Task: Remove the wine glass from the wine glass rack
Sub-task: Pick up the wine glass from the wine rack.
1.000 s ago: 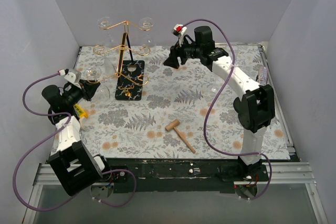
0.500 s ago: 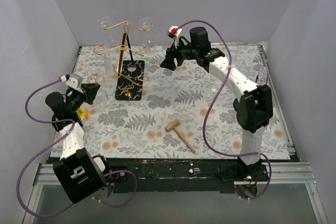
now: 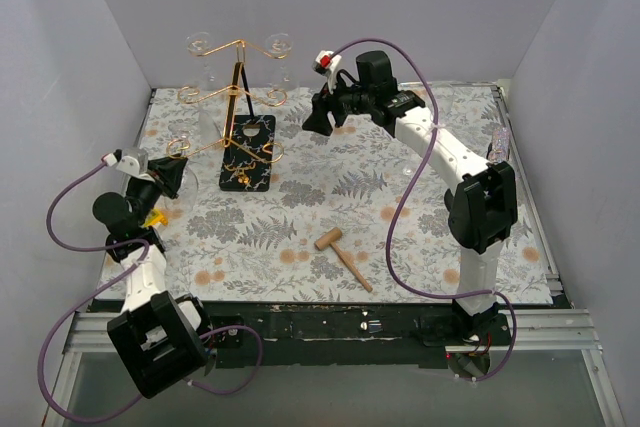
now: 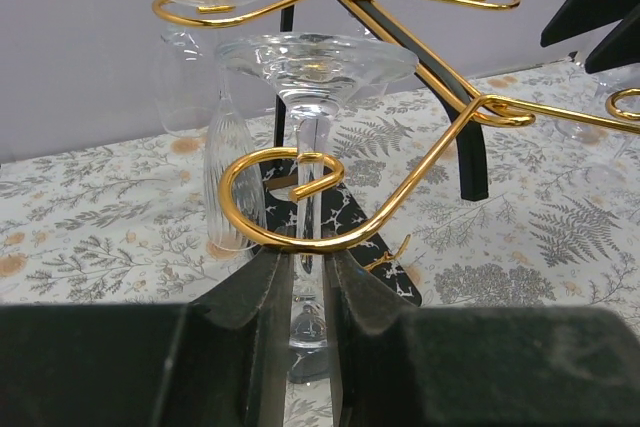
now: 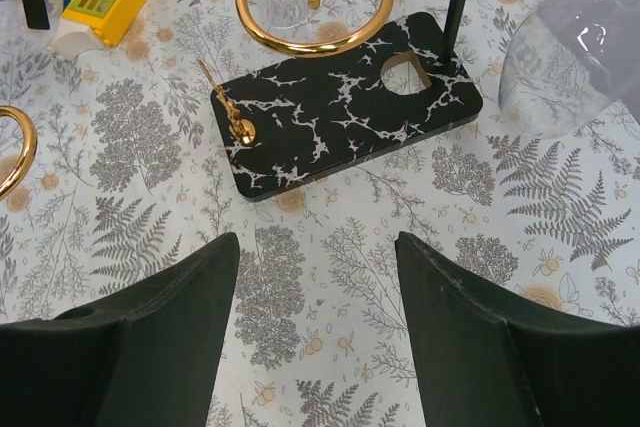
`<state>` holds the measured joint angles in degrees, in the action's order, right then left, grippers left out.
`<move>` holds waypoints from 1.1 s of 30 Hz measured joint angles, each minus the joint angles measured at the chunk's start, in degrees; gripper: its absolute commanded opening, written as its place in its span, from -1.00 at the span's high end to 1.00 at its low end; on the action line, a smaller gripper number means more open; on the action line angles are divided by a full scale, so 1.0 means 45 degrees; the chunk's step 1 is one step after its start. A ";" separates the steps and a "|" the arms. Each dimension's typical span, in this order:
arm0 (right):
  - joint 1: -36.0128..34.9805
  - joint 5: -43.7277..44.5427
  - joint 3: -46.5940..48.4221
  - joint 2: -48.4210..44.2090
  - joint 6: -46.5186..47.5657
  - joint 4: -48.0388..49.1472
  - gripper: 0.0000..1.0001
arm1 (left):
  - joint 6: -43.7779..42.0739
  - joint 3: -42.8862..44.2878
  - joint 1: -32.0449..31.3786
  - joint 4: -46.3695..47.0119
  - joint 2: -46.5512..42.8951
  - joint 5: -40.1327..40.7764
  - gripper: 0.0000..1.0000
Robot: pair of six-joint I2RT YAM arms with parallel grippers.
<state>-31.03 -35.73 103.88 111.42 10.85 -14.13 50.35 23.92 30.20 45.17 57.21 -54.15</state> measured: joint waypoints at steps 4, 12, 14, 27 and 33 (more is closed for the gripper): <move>-0.0107 0.0107 0.0141 0.0097 0.0024 -0.0034 -0.45 | 0.0228 -0.0199 -0.0005 0.0355 -0.0073 0.0049 1.00; -0.0403 0.0194 0.0160 0.0452 0.0019 -0.0194 -0.45 | 0.0427 -0.0471 -0.0015 0.0408 -0.0243 0.0291 1.00; -0.0457 0.0204 0.0160 0.0520 0.0019 -0.0204 -0.45 | 0.0515 -0.0534 -0.0015 0.0452 -0.0243 0.0374 1.00; -0.0554 0.0345 0.0180 0.0539 0.0019 -0.0214 -0.47 | -0.0335 -0.0641 -0.0253 0.0131 0.0301 0.0330 1.00; -0.0675 0.0607 0.0209 0.0544 0.0068 -0.0277 -0.48 | -0.0481 -0.0874 -0.0340 0.1059 0.1030 0.0287 0.41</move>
<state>-34.06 -32.99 104.81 113.86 11.16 -15.38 48.18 19.99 28.67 49.93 61.84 -52.86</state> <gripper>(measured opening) 0.734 0.156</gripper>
